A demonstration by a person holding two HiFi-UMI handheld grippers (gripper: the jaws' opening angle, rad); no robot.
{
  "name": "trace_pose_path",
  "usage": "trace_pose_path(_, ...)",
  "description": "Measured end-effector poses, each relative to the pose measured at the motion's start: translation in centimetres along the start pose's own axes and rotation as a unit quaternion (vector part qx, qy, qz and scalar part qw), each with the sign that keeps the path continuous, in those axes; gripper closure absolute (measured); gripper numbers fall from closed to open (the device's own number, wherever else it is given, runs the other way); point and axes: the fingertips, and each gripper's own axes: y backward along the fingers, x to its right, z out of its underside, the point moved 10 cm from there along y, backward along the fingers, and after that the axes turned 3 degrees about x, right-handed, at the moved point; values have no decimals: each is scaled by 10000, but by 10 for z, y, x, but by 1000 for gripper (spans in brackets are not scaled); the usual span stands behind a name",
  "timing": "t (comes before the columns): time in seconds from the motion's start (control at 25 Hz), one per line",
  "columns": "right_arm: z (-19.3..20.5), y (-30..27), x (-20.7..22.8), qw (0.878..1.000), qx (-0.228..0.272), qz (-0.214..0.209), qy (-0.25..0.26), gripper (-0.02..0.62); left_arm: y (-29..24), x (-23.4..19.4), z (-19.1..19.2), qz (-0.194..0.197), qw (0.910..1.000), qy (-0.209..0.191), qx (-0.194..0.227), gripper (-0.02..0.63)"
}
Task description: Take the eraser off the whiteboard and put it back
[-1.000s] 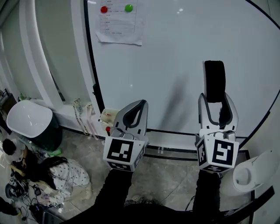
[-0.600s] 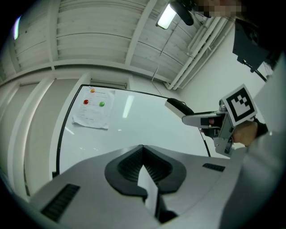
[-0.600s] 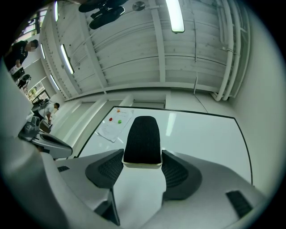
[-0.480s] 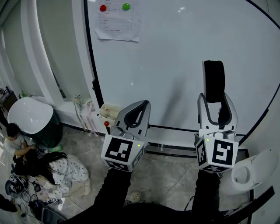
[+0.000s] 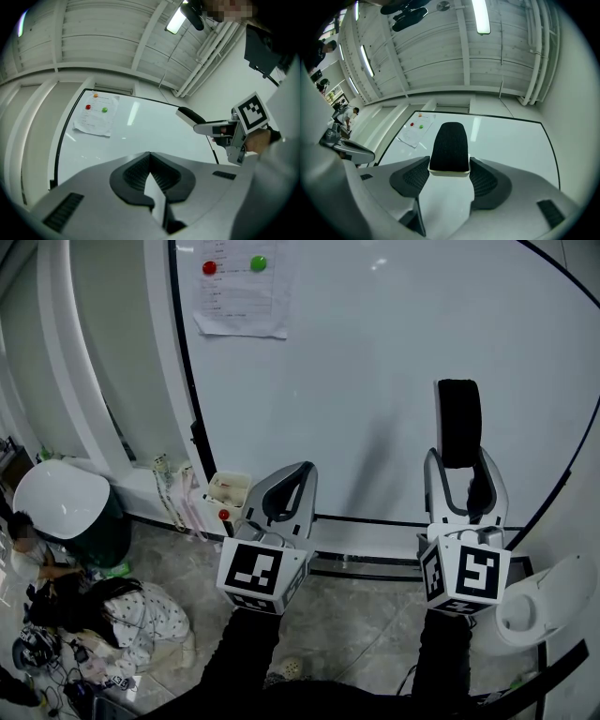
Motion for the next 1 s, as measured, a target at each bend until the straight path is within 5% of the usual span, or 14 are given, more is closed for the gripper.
trace_pose_path(0.2, 10, -10, -3, 9998, -121, 67, 110, 319, -15, -10, 12, 16, 10000, 18, 17, 600)
trace_pose_path(1.0, 41, -45, -2, 9920, -298, 1095, 559, 319, -100, -44, 58, 1166, 9921, 444, 87, 600)
